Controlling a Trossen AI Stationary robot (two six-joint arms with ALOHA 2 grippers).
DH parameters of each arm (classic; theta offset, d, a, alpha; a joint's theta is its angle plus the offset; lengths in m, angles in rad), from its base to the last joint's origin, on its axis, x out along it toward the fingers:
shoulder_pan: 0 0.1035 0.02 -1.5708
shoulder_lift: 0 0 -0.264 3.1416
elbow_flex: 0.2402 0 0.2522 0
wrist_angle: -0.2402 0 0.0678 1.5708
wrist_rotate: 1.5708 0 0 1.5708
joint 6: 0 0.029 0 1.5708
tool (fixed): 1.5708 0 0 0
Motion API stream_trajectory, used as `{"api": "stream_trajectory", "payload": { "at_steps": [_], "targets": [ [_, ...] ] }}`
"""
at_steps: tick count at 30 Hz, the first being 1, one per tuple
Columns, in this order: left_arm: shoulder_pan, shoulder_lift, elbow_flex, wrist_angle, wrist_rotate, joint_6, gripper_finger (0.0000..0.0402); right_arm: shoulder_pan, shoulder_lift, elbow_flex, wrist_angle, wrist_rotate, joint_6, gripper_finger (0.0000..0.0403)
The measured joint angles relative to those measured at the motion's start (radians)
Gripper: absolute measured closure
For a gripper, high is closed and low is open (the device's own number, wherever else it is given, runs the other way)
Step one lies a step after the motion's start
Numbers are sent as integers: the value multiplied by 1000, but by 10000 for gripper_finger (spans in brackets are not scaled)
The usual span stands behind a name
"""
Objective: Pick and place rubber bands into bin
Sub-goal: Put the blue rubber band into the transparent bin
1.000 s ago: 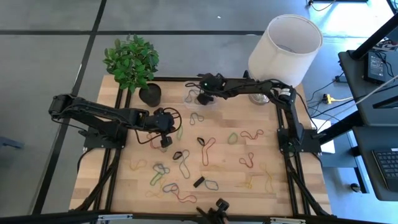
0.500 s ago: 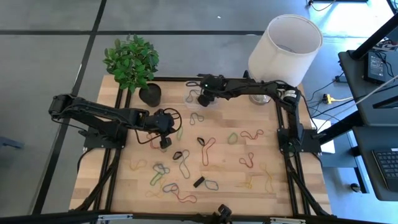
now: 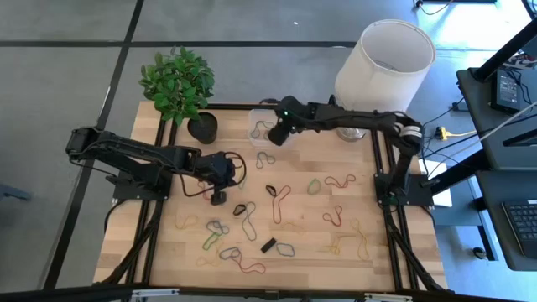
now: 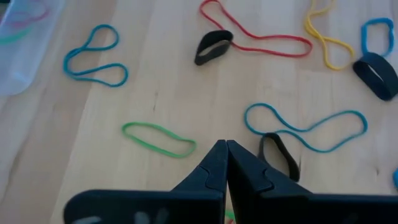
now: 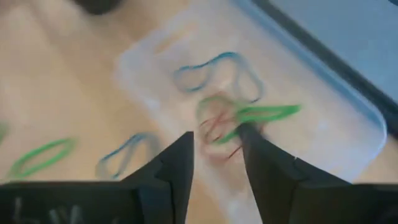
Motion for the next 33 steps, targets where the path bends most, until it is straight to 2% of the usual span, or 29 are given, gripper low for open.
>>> {"api": "stream_trajectory", "payload": {
  "at_steps": [3, 6, 13, 17, 22, 28, 33],
  "targets": [
    [0, 0, 0, 0, 5, 26, 399, 85, -69, -15, -61, 24, 16, 282],
    [-6, 0, 0, -4, 4, 44, 400, 188, -149, -100, -49, 55, 41, 304],
    [-47, 0, 0, 0, -7, 68, 400, 435, -395, -452, 206, 61, 290, 347],
    [-81, 0, 9, -3, -8, 68, 399, 558, -523, -604, 248, 61, 427, 366],
    [-133, 0, 62, -50, -90, 32, 400, 661, -642, -707, 172, 60, 453, 395],
    [-183, 6, 117, -84, -174, -148, 400, 734, -740, -731, -82, 24, 538, 396],
    [-246, 93, 184, -108, -195, -267, 399, 823, -821, -730, -158, 1, 416, 400]
  ]
}}
